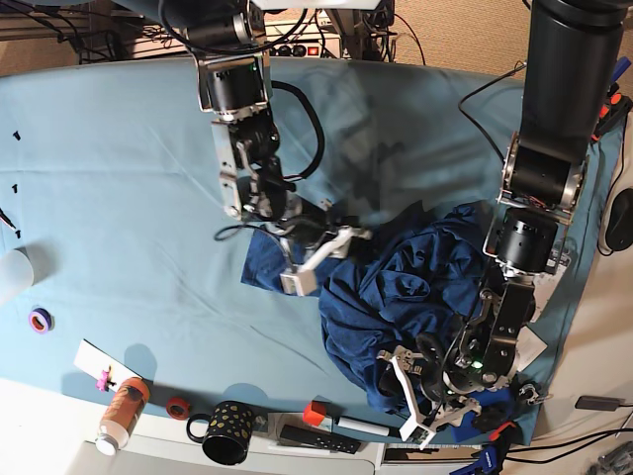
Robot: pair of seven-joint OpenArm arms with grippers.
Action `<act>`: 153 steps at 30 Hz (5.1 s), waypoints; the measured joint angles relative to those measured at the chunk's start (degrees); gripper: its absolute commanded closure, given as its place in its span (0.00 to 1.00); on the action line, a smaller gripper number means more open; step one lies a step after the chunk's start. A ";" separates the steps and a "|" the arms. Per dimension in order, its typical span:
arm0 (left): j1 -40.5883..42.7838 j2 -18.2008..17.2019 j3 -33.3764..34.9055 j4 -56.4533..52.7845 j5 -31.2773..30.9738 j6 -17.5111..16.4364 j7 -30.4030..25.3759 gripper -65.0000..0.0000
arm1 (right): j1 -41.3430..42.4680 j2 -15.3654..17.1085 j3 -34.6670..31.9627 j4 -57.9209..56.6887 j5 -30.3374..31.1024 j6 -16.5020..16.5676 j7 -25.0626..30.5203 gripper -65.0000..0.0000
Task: Layout the t-shirt on the table in an organized manner, then fold the t-shirt properly
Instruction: 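Move the right gripper to the shirt and grasp its edge, then pull the shirt edges apart with both grippers and release, then raise both grippers and move them over the bunched shirt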
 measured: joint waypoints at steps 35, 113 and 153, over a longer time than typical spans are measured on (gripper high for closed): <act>0.09 -2.60 0.00 0.04 5.90 2.38 0.26 1.00 | -11.21 24.09 -4.15 56.15 -57.79 -6.69 -22.27 1.00; 7.50 -2.29 -5.70 -2.25 1.97 -4.07 5.77 0.35 | 28.79 33.05 -4.39 -4.74 -24.63 8.41 -13.40 0.47; 12.90 -11.63 -5.75 1.92 -29.09 -20.39 25.27 0.37 | 2.05 31.85 12.74 -4.59 32.33 21.24 -31.26 0.47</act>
